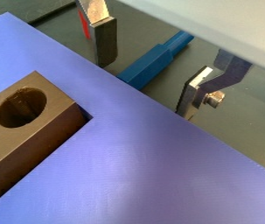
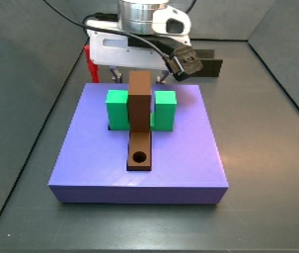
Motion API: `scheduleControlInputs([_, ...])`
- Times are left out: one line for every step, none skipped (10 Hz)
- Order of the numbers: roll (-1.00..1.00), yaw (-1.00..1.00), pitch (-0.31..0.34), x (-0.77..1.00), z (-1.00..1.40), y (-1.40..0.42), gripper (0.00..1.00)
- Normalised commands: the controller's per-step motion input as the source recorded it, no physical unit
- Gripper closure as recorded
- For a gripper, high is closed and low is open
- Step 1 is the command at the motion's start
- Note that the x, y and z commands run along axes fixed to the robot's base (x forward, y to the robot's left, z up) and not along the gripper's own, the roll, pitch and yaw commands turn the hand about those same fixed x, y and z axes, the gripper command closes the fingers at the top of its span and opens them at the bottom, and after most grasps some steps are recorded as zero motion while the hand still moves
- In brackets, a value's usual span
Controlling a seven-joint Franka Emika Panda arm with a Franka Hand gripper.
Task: Pick up the blue object. Move up. Place the blue object on the fixture. Regrasp the blue object. Move to above the board. Insert the blue object.
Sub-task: Pick up the blue object.
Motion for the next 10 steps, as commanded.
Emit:
scheduleControlInputs([0.01,0.0,0.0,0.0,0.0,0.0,0.0])
scheduleControlInputs([0.0,0.0,0.0,0.0,0.0,0.0,0.0])
scheduleControlInputs([0.0,0.0,0.0,0.0,0.0,0.0,1.0])
scheduleControlInputs([0.0,0.0,0.0,0.0,0.0,0.0,1.0])
scheduleControlInputs([0.0,0.0,0.0,0.0,0.0,0.0,1.0])
scheduleControlInputs([0.0,0.0,0.0,0.0,0.0,0.0,1.0])
scheduleControlInputs([0.0,0.0,0.0,0.0,0.0,0.0,1.0])
scheduleControlInputs([0.0,0.0,0.0,0.0,0.0,0.0,1.0])
scheduleControlInputs([0.0,0.0,0.0,0.0,0.0,0.0,1.0])
scheduleControlInputs([0.0,0.0,0.0,0.0,0.0,0.0,1.0])
